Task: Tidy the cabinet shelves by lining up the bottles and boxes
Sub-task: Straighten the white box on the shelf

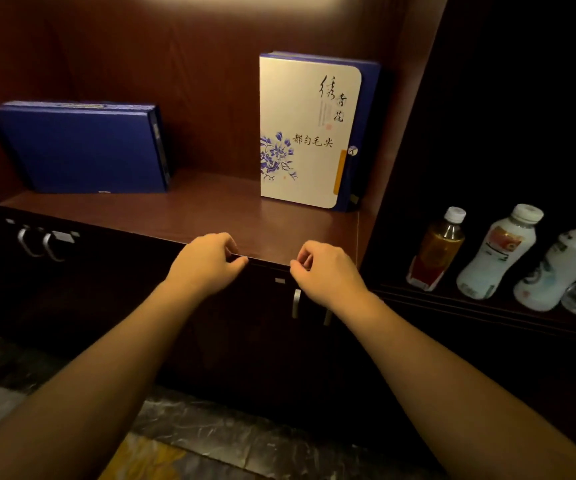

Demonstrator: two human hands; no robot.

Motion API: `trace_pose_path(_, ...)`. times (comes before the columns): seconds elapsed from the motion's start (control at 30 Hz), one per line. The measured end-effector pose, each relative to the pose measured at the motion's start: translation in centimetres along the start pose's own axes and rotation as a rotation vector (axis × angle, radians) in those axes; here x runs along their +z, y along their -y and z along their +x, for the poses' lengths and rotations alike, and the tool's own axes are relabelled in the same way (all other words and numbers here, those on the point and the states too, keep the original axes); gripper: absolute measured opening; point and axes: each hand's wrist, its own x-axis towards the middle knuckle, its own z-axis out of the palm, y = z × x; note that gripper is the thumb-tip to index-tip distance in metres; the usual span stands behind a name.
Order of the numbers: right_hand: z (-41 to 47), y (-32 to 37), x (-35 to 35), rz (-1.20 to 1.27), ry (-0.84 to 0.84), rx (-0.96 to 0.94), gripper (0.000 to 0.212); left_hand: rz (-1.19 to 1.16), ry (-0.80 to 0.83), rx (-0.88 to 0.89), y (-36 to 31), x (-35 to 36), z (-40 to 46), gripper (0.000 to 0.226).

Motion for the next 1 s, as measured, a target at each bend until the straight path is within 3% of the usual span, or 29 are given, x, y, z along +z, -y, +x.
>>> trace_pose_path(0.43,16.7,-7.9,5.3,-0.270,-0.041,0.195,0.021,0.173,0.126,0.068,2.3,5.8,18.7,0.030)
trace_pose_path(0.6,22.0,-10.9,7.4,-0.262,-0.074,0.396,0.035,0.212,0.172,0.040,4.1,9.0,25.2,0.036)
trace_pose_path(0.87,27.4,-14.5,9.2,-0.062,-0.256,0.666,0.080,0.200,0.079,-0.001,5.8,14.4,33.4,0.081)
trace_pose_path(1.0,28.4,-15.9,9.9,0.075,-0.472,0.686,0.082,0.021,0.035,0.044,5.0,16.6,35.8,0.089)
